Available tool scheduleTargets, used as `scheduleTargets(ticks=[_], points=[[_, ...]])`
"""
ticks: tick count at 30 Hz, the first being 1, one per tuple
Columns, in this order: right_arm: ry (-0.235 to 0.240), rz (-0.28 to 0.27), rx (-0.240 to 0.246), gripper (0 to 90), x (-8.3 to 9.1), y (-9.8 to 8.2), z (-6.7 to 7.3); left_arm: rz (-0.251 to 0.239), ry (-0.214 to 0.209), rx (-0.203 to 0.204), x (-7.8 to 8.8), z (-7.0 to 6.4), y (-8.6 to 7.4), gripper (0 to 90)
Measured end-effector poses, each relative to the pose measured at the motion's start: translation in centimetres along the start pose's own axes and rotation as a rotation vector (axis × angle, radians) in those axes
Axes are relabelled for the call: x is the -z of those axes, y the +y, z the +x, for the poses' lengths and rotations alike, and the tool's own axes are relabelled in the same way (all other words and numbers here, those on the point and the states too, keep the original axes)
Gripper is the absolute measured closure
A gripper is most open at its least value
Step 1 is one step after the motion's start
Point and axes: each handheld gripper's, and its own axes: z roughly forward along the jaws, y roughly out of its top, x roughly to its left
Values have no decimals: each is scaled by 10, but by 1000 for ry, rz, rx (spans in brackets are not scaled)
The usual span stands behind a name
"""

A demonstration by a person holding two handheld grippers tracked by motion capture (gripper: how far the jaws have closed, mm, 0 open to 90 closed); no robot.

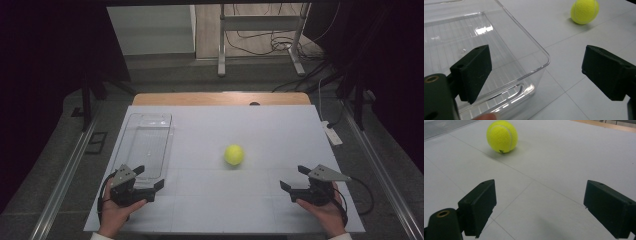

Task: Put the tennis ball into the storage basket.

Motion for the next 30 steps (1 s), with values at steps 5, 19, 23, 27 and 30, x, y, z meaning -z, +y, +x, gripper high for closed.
scheduleTargets(ticks=[5, 19, 23, 27, 30], points=[[6, -8, -8, 117, 1, 0, 0, 4, -6, -18, -2, -3, 2, 104], [5, 6, 0, 120, -3, 1, 1, -6, -8, -19, -1, -7, 8, 105], [9, 5, -4, 121, -3, 0, 0, -5, -9, -29, -3, -9, 14, 105], [10, 7, -3, 122, -3, -1, 0, -3, -18, -38, -5, -12, 19, 104], [9, 10, -3, 123, -4, -1, 0, -3, -22, -42, -6, -13, 22, 104]])
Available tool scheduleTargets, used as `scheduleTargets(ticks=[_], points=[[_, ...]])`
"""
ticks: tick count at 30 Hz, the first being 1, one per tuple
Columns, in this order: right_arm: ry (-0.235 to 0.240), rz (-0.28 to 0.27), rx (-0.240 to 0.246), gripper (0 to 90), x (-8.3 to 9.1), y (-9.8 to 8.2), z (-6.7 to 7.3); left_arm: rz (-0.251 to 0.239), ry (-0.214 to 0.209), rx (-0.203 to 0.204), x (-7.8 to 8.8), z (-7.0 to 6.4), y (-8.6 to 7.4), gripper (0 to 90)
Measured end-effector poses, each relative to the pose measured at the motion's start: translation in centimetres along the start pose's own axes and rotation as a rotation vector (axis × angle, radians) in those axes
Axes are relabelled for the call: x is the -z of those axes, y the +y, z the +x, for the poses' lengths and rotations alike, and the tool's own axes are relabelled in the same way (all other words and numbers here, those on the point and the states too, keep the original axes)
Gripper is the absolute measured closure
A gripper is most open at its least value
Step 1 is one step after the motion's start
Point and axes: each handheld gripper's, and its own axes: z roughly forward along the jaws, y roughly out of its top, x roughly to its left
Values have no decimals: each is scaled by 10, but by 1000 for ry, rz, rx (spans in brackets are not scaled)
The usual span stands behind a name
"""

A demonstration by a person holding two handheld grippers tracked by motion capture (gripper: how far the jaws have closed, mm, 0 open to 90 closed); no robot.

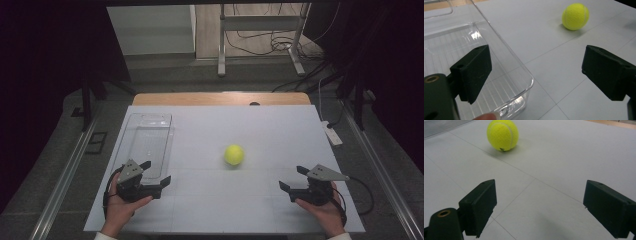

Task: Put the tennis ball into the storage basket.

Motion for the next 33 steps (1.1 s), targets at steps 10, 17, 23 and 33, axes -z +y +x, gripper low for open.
scheduleTargets(ticks=[10, 17, 23, 33], points=[[-3, 9, 6, 125, -2, -1, 0, 7, -12, -23, -3, -3, 10, 103], [-4, 10, 4, 126, -2, 0, 0, 1, -30, -20, -3, -5, 16, 103], [-1, 4, -1, 127, -1, -1, 0, 8, -33, -33, -5, -7, 25, 102], [-5, 7, 4, 128, -2, -1, 0, 18, -48, -46, -10, -13, 36, 102]])
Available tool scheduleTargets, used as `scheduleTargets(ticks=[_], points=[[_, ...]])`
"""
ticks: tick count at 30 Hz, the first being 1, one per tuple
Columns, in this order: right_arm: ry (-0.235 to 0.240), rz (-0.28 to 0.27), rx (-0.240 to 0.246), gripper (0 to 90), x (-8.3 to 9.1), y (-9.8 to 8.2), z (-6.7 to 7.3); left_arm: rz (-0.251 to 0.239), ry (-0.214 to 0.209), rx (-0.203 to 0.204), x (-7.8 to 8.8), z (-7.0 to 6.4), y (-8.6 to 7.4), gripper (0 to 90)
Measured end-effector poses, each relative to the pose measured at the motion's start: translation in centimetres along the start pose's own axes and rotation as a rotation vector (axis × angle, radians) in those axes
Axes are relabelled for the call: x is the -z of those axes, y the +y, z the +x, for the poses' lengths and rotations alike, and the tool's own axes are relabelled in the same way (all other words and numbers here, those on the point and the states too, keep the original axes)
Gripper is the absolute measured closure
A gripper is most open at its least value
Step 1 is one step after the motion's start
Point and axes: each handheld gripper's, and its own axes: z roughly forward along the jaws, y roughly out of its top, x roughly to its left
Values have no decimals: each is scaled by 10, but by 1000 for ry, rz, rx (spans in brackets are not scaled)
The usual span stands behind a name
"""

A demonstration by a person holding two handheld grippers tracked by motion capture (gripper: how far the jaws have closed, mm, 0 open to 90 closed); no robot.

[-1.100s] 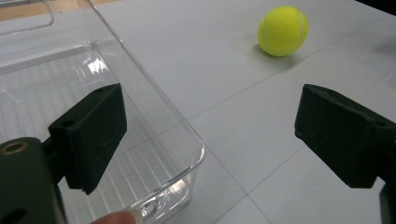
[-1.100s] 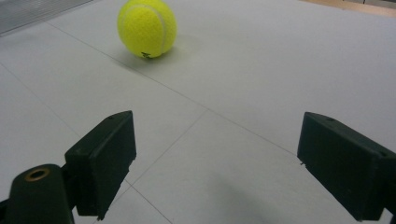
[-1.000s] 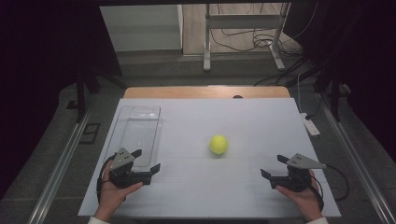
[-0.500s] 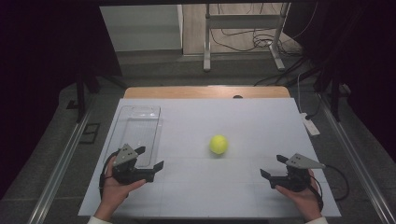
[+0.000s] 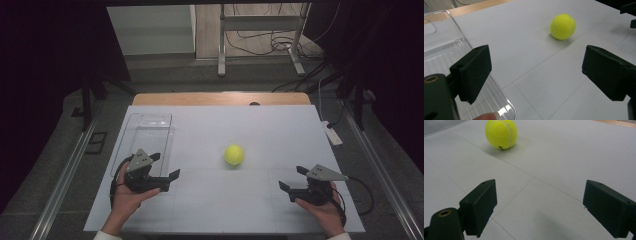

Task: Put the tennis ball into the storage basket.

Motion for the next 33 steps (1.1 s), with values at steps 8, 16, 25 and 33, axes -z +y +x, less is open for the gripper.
scheduleTargets(ticks=[8, 16, 25, 33], points=[[2, 2, 2, 131, -1, 0, 0, 6, -6, -11, -5, -4, 8, 103], [4, -1, 1, 131, -1, 0, 0, 2, -9, -19, -7, -7, 15, 104], [3, -2, 1, 131, -1, 0, 0, 4, -10, -26, -8, -9, 21, 105], [4, -4, -1, 131, -1, 0, 0, 7, -17, -35, -11, -13, 26, 105]])
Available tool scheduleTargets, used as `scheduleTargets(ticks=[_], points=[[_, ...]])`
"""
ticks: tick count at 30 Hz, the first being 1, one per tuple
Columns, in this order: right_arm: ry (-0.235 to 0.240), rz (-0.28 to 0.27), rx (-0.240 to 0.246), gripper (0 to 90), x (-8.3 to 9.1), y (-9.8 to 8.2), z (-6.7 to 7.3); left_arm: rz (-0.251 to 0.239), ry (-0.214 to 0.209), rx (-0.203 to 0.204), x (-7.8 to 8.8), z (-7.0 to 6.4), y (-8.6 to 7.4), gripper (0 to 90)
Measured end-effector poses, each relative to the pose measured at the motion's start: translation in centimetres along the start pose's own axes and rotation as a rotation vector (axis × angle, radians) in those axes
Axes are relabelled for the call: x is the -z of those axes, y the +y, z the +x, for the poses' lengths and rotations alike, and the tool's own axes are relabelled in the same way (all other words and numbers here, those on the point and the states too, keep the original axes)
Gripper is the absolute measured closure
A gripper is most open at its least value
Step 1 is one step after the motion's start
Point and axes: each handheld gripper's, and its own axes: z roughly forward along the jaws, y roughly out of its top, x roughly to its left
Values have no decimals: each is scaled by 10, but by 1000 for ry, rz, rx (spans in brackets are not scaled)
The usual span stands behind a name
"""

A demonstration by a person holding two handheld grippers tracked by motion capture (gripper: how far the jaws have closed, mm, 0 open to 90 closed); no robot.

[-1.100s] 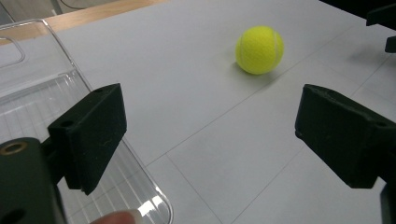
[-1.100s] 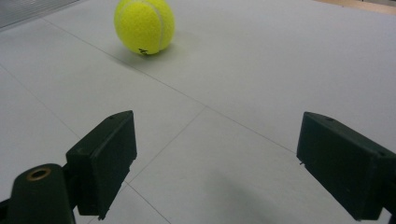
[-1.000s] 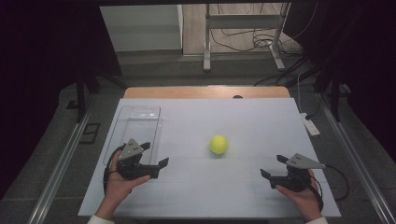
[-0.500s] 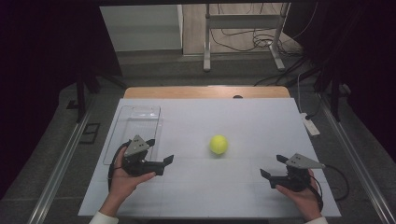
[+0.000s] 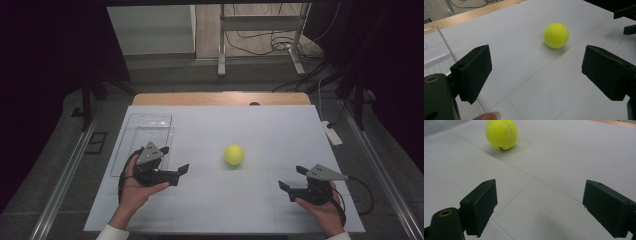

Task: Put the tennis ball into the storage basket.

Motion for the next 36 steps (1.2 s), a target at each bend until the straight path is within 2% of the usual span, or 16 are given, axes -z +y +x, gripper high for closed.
scheduleTargets(ticks=[18, 36], points=[[-3, 2, -3, 130, 0, 0, -1, 21, -32, -21, -16, -6, 15, 106], [-5, 6, 2, 131, -2, 0, -1, 42, -52, -27, -25, -7, 18, 104]])
